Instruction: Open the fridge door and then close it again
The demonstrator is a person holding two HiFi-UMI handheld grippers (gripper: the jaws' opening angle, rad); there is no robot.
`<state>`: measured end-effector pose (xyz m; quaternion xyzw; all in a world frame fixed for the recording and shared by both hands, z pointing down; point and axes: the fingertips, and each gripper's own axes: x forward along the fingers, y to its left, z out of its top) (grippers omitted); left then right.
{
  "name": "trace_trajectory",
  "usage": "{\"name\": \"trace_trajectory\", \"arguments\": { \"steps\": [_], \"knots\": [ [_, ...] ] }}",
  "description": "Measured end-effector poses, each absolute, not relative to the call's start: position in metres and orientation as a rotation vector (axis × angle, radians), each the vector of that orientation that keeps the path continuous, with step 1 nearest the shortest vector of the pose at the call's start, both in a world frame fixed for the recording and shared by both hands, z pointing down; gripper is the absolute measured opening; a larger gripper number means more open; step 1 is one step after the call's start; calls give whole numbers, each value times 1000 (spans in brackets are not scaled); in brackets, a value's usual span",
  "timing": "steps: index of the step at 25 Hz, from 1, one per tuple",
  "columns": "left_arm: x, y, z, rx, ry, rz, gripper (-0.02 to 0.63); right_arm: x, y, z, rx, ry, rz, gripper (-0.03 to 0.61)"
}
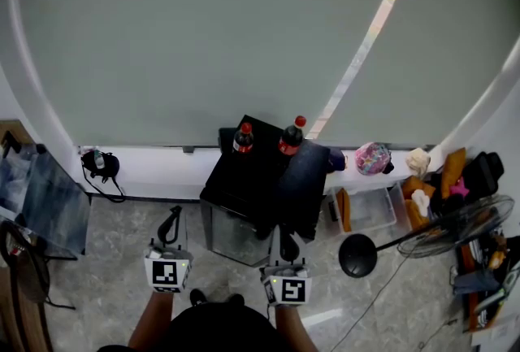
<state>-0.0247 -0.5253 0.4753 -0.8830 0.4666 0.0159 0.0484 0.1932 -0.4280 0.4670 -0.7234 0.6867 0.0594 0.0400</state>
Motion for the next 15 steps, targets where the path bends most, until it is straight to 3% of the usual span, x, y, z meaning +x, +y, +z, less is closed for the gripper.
{"name": "trace_trajectory", "arguments": {
  "steps": [15],
  "knots": [
    [-26, -520, 462, -2668, 1400, 76, 8, 211, -423, 467, -2292, 2026, 189, 8]
  ]
}}
